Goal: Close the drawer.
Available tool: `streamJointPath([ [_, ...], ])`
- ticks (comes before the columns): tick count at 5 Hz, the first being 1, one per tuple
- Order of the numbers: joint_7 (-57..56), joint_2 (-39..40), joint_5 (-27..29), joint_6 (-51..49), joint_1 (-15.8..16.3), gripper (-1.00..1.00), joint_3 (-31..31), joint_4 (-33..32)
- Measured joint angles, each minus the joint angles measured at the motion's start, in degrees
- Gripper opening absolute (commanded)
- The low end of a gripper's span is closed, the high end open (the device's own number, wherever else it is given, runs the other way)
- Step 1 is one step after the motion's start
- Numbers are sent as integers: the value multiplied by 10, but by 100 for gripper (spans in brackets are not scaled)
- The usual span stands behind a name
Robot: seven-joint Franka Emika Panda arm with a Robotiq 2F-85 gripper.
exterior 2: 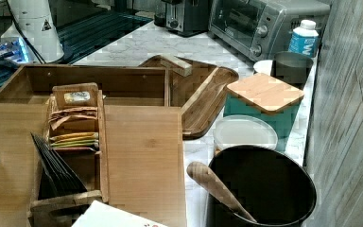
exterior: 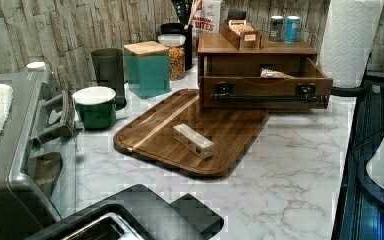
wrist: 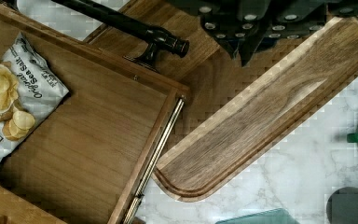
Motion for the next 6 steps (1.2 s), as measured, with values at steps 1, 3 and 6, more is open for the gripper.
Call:
streamJointPath([
  [1, -1, 0, -4, 2, -1, -100, 0, -1],
  [3, -1, 6, -4, 35, -2, -100, 0, -18],
  [6, -48, -20, 15, 226, 10, -100, 7, -159],
])
